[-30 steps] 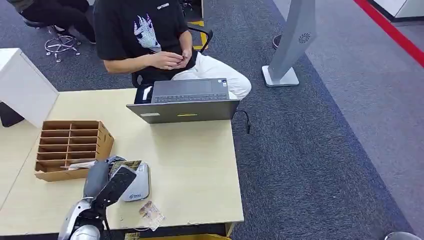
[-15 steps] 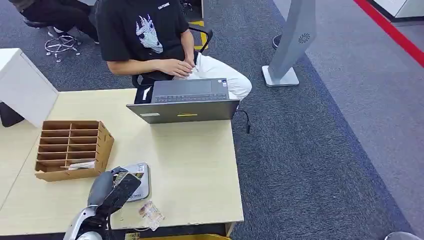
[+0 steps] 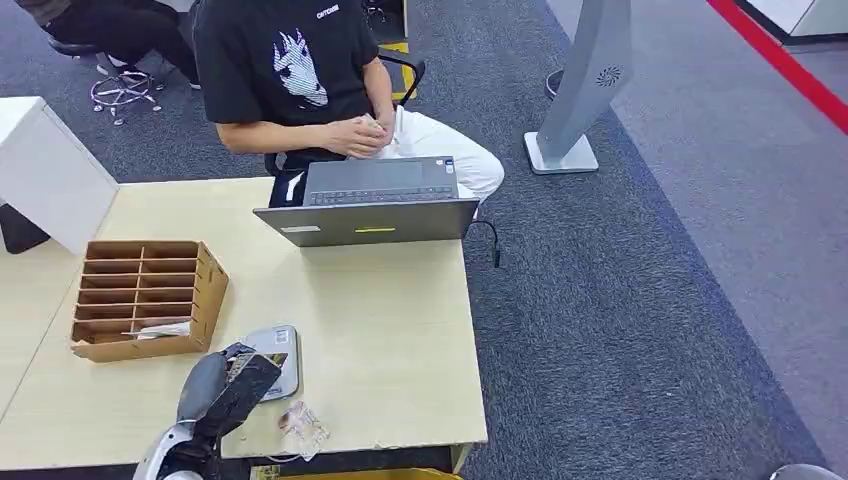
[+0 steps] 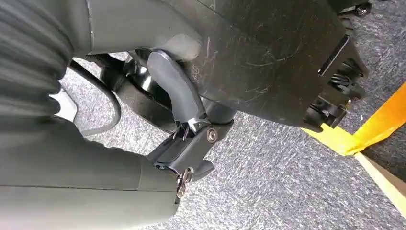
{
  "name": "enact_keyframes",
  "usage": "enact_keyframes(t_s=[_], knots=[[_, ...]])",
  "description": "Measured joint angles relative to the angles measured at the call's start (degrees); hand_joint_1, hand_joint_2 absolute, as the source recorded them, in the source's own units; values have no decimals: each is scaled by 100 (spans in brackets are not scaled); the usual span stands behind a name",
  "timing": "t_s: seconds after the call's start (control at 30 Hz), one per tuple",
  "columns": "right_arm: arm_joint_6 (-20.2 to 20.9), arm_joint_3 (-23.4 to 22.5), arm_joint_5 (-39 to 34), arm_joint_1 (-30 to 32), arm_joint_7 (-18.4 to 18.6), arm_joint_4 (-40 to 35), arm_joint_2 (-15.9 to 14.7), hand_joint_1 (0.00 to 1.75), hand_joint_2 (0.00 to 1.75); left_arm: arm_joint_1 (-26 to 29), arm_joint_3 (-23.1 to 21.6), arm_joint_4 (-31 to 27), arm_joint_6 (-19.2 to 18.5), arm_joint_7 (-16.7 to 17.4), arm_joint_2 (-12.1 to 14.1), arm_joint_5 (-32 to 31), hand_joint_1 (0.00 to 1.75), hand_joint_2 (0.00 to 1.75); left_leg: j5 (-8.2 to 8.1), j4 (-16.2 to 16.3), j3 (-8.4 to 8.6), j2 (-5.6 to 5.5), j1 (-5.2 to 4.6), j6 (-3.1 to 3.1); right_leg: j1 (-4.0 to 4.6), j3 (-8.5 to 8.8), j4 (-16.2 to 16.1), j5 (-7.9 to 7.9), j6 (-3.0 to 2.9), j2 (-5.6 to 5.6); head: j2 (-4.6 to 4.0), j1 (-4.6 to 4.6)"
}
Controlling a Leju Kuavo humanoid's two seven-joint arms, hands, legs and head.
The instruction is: Pass the card to the sensor for recognition and then transmit it.
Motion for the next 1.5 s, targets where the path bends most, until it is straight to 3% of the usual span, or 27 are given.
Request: enact_keyframes(t_s=[0.2,0.43,0.77,0.9,1.1,1.33,1.37,1.4,1.5], knots=[[15,0,24,2,-7,0,0,0,175,-51,206,-239,262,-98,59,31,175,175,4,0,0,0,1,-2,2,-4,1,1,-1,1,0,0],[94,0,77,3,4,0,-2,0,175,-477,568,-739,696,-276,265,-151,175,175,8,0,-1,-2,2,-5,3,-4,3,4,-5,0,0,2],[310,22,247,-47,-92,26,-4,0,175,-1411,988,-1058,1364,-387,1080,-1841,175,175,13,0,0,1,4,-9,3,-5,9,6,-9,2,-2,0],[332,22,260,-80,-142,74,-4,0,175,-1583,1243,-1010,1521,-374,1309,-1840,175,175,13,0,0,0,3,-9,3,-6,9,6,-9,2,-2,0],[356,22,227,-109,-205,129,-2,0,175,-1599,1500,-887,1895,-400,1375,-1819,175,175,13,0,-1,-1,3,-9,3,-5,8,6,-9,2,-2,0],[356,22,243,-118,-221,153,-2,0,175,-1556,1613,-813,1989,-479,1370,-1760,171,175,14,0,-2,-1,3,-9,2,-6,8,9,-13,2,-2,0],[358,22,258,-118,-221,153,-2,0,175,-1553,1615,-811,1991,-503,1370,-1731,59,175,14,0,-2,-1,3,-9,3,-6,8,9,-13,1,-2,0],[358,22,277,-119,-216,153,-2,0,175,-1550,1622,-809,1998,-529,1359,-1655,0,175,14,0,-2,2,3,-9,3,-7,8,10,-14,2,-2,0],[358,22,337,-118,-192,153,-2,0,175,-1540,1670,-811,2035,-568,1305,-1442,0,175,14,0,-2,7,3,-9,3,-10,9,10,-15,6,-2,0]])
